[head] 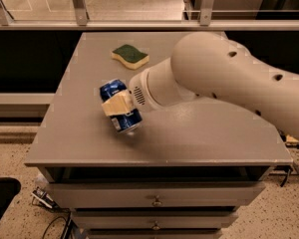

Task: Place pepsi can upright

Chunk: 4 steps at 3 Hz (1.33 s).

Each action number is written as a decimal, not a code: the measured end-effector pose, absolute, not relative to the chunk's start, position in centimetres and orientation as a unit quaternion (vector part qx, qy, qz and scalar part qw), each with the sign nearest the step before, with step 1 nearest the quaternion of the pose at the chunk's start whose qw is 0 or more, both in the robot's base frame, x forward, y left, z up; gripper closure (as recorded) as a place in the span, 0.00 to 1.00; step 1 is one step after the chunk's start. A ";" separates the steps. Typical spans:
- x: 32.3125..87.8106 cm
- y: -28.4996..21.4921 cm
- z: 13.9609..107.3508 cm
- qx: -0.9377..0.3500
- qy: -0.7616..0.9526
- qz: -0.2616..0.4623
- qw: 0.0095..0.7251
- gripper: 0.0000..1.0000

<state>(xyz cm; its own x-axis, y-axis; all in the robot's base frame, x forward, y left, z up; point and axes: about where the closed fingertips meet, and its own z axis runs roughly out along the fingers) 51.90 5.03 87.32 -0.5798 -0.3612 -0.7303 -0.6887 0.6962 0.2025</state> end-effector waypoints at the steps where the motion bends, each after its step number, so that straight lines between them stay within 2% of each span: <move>1: 53.5 6.4 89.6 -0.271 0.813 0.311 0.410 1.00; 2: 56.5 4.2 93.0 -0.229 0.763 0.340 0.500 1.00; 3: 56.9 3.4 95.8 -0.250 0.708 0.326 0.575 1.00; 4: 55.9 5.8 97.1 -0.300 0.668 0.298 0.612 1.00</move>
Offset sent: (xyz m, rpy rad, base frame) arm 0.0348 0.0193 0.1311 0.4659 -0.6677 0.0953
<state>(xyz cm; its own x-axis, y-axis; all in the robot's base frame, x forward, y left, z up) 55.87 5.79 97.13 -0.0710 -0.0354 -0.9968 -0.7655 0.6427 0.0318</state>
